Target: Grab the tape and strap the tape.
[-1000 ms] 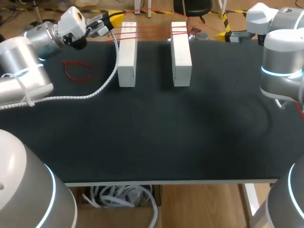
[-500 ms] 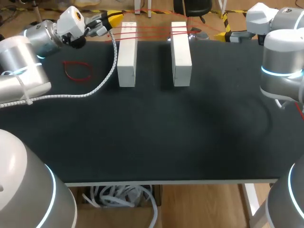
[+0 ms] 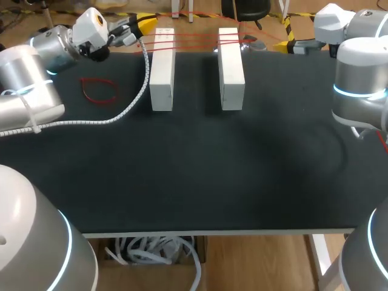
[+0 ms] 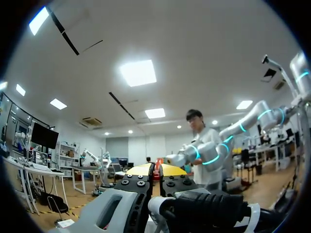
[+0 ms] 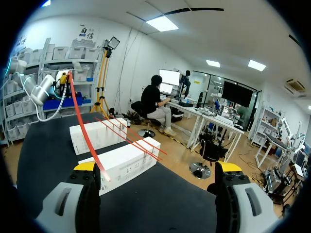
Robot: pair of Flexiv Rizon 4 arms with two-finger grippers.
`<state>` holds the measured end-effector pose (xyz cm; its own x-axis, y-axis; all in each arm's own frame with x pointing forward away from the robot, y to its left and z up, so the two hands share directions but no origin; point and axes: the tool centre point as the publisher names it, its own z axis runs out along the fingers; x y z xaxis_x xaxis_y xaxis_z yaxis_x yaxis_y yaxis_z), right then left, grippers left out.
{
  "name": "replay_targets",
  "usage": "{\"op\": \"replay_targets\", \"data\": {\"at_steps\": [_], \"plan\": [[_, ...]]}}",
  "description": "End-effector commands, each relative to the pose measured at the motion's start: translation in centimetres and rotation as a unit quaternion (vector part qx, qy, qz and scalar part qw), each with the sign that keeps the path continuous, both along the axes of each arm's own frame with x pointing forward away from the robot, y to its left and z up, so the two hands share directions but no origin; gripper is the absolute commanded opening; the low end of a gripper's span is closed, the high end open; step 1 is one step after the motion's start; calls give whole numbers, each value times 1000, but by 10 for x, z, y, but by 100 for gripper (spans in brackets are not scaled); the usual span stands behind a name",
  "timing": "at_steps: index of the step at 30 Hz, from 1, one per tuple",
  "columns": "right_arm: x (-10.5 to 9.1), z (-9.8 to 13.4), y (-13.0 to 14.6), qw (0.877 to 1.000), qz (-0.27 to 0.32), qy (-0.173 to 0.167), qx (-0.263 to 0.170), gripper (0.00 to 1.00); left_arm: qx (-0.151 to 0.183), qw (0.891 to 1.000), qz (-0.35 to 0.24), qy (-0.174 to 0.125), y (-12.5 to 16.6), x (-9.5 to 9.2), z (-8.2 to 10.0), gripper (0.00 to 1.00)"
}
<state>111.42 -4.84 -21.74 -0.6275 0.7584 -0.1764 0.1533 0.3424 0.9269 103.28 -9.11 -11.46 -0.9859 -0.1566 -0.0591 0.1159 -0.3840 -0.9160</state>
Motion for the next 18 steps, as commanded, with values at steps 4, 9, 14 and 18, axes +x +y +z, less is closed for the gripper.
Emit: {"op": "replay_targets", "data": {"at_steps": [4, 9, 14, 18], "plan": [[0, 1, -1, 1000, 1, 1, 0, 100, -1, 1000, 1, -1, 0, -1, -1, 0], [1, 4, -1, 999, -30, -17, -17, 100, -1, 1000, 1, -1, 0, -1, -1, 0], [-1, 2, -10, 995, -92, -31, -33, 100, -1, 1000, 1, -1, 0, -1, -1, 0], [-7, -1, -17, 991, -119, -41, -38, 100, -1, 1000, 1, -1, 0, -1, -1, 0]]}}
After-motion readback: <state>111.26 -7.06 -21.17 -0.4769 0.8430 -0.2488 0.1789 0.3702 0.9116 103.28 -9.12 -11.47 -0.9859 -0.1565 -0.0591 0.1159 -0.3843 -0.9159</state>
